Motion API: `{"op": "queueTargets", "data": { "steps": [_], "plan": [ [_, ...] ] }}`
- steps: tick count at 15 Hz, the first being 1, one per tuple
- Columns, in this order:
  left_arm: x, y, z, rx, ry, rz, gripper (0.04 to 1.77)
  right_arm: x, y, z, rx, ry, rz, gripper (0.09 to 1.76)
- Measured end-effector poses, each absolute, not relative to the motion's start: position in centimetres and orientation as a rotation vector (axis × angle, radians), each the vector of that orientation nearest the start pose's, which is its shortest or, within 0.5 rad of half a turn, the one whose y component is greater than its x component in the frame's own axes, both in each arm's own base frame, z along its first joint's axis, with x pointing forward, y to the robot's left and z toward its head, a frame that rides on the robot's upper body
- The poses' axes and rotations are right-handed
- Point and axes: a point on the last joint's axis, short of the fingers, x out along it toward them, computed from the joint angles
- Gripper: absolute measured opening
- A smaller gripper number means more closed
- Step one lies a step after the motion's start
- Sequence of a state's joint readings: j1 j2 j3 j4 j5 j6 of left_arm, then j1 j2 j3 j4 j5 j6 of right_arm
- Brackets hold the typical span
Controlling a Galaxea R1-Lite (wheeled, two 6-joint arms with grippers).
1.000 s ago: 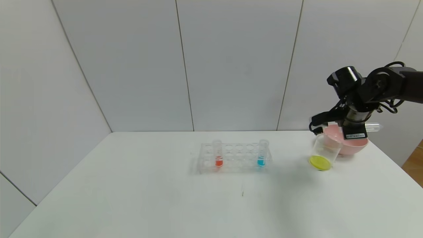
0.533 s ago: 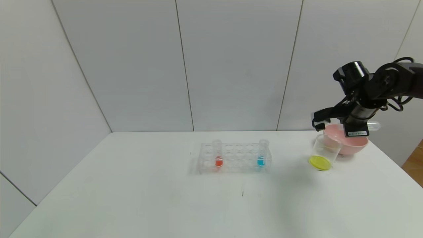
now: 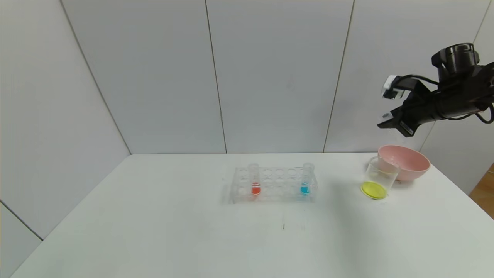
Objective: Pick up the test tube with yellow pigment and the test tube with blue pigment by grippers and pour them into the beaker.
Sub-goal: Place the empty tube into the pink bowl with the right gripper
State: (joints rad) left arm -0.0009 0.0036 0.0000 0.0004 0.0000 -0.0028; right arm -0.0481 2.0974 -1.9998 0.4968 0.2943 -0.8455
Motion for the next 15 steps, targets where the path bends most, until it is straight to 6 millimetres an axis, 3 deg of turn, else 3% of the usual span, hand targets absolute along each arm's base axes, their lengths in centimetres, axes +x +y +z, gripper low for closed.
{"op": "queueTargets", "data": {
  "steps": [3, 6, 9, 15],
  "plan": [
    [-2.3, 0.0, 7.6, -0.002, 0.004, 0.000, 1.76, 42.5, -1.9, 27.6, -0.404, 0.308, 0.414, 0.51],
    [-2.3, 0.0, 7.6, -0.003, 0.004, -0.001, 1.76, 43.5, -2.6, 28.9, -0.219, 0.145, 0.339, 0.51],
    [-2.3, 0.0, 7.6, -0.003, 0.004, 0.000, 1.76, 43.7, -4.2, 27.1, -0.160, 0.140, 0.231, 0.51],
    [-2.3, 0.0, 7.6, -0.003, 0.004, 0.000, 1.76, 41.3, -7.2, 23.4, -0.065, 0.178, 0.114, 0.51]
  ]
}}
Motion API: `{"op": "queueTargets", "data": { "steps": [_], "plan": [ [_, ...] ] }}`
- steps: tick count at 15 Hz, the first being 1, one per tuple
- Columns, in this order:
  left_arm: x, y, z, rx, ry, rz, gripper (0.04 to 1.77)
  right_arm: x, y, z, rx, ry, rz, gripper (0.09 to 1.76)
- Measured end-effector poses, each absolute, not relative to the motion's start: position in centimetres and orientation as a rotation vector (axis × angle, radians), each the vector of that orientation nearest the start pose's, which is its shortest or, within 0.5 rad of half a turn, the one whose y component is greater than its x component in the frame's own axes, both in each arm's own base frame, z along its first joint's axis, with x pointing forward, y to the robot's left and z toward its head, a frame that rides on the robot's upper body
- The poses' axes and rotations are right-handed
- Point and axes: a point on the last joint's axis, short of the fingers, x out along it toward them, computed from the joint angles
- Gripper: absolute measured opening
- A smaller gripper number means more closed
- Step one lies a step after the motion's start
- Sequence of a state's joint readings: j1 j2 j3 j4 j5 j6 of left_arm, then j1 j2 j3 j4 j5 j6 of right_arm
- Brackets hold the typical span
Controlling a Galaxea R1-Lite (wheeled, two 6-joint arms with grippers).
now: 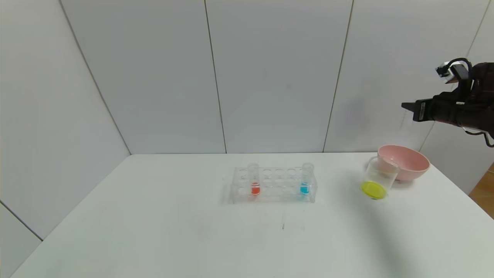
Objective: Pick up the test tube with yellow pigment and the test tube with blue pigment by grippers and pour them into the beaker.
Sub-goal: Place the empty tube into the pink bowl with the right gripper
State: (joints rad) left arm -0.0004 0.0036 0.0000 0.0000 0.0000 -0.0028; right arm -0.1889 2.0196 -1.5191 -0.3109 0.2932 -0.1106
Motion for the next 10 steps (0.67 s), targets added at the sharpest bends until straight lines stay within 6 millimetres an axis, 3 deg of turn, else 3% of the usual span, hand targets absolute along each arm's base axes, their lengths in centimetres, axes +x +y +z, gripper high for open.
{"op": "queueTargets", "data": {
  "steps": [5, 10],
  "plan": [
    [-2.3, 0.0, 7.6, -0.003, 0.004, 0.000, 1.76, 42.1, -11.2, 19.7, -0.056, 0.152, 0.025, 0.51],
    [-2.3, 0.0, 7.6, -0.003, 0.004, -0.001, 1.76, 43.8, -12.8, 14.7, -0.033, 0.226, -0.021, 0.51]
  ]
}}
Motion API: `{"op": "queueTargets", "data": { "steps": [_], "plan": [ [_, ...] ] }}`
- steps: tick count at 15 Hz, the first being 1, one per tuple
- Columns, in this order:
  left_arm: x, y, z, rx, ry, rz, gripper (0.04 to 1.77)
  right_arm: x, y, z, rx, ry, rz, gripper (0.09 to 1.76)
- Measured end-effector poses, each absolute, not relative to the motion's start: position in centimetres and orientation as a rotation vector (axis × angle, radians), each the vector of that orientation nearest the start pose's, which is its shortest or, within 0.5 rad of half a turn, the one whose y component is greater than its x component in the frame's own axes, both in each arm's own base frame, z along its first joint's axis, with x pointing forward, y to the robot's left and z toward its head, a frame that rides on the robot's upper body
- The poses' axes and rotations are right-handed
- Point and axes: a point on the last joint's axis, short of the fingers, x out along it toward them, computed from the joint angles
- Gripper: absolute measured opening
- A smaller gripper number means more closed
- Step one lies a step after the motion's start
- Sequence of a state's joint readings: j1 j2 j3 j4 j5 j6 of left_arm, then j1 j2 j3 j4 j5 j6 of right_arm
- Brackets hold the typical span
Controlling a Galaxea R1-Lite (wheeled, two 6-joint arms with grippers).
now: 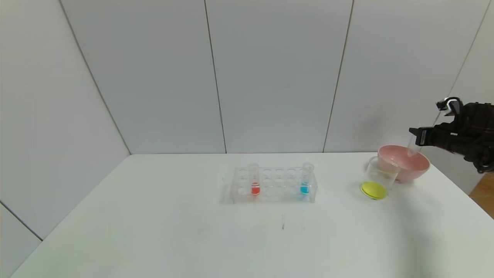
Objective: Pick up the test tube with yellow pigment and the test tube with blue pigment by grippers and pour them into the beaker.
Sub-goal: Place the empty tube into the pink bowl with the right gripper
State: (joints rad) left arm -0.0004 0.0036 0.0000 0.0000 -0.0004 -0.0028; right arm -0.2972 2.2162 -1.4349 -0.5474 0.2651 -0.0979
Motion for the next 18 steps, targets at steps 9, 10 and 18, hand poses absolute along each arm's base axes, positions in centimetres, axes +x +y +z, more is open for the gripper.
{"op": "queueTargets", "data": {
  "steps": [9, 10, 18],
  "plan": [
    [-2.3, 0.0, 7.6, -0.003, 0.004, 0.000, 1.76, 45.6, -11.6, 12.4, -0.041, 0.192, 0.016, 0.51],
    [-2.3, 0.0, 7.6, -0.003, 0.004, 0.000, 1.76, 45.8, -11.4, 12.2, -0.041, 0.194, 0.022, 0.51],
    [-2.3, 0.0, 7.6, -0.003, 0.004, 0.000, 1.76, 46.6, -10.1, 11.2, -0.041, 0.160, 0.047, 1.06]
  ]
}}
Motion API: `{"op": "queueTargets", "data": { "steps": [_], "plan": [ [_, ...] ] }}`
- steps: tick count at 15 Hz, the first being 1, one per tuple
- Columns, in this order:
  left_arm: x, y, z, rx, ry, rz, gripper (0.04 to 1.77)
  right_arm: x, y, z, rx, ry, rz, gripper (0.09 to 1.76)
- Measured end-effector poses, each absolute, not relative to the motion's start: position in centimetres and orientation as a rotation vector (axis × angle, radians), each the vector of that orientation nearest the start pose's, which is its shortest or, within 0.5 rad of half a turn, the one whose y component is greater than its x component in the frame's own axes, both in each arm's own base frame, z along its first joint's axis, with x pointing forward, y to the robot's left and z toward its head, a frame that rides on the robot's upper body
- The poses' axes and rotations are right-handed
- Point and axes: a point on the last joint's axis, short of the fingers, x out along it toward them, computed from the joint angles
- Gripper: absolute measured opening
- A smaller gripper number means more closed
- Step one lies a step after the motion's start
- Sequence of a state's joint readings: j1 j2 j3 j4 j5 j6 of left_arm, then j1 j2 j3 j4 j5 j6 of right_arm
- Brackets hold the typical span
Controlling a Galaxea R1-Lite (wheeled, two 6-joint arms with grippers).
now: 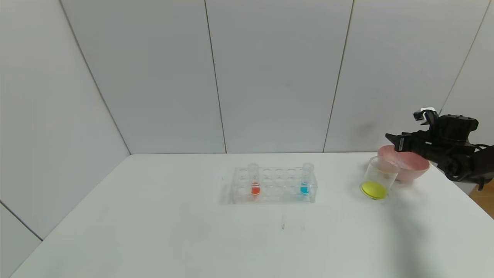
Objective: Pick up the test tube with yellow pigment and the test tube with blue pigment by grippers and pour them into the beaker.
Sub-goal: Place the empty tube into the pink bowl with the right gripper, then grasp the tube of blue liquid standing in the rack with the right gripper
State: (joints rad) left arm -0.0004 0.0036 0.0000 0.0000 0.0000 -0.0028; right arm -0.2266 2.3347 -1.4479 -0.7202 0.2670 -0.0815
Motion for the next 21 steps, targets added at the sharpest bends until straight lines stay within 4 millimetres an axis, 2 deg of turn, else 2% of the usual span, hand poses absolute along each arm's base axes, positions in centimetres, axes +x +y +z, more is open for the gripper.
{"op": "queueTargets", "data": {
  "steps": [3, 6, 10, 13, 16, 21],
  "plan": [
    [-2.3, 0.0, 7.6, -0.003, 0.004, 0.000, 1.76, 46.4, -9.6, 11.8, -0.014, 0.152, 0.053, 1.27],
    [-2.3, 0.0, 7.6, -0.003, 0.004, 0.000, 1.76, 45.9, -8.0, 13.5, 0.013, 0.126, 0.075, 1.41],
    [-2.3, 0.0, 7.6, -0.002, 0.004, -0.001, 1.76, 45.2, -3.6, 15.9, 0.014, 0.089, -0.014, 1.52],
    [-2.3, 0.0, 7.6, -0.002, 0.004, 0.000, 1.76, 44.1, 0.9, 16.6, 0.017, 0.087, -0.046, 1.58],
    [-2.3, 0.0, 7.6, -0.003, 0.004, 0.000, 1.76, 41.4, 4.8, 16.5, 0.045, 0.116, 0.006, 1.62],
    [-2.3, 0.0, 7.6, -0.003, 0.004, -0.001, 1.76, 34.1, 10.3, 15.5, 0.046, 0.141, 0.065, 1.67]
  ]
}}
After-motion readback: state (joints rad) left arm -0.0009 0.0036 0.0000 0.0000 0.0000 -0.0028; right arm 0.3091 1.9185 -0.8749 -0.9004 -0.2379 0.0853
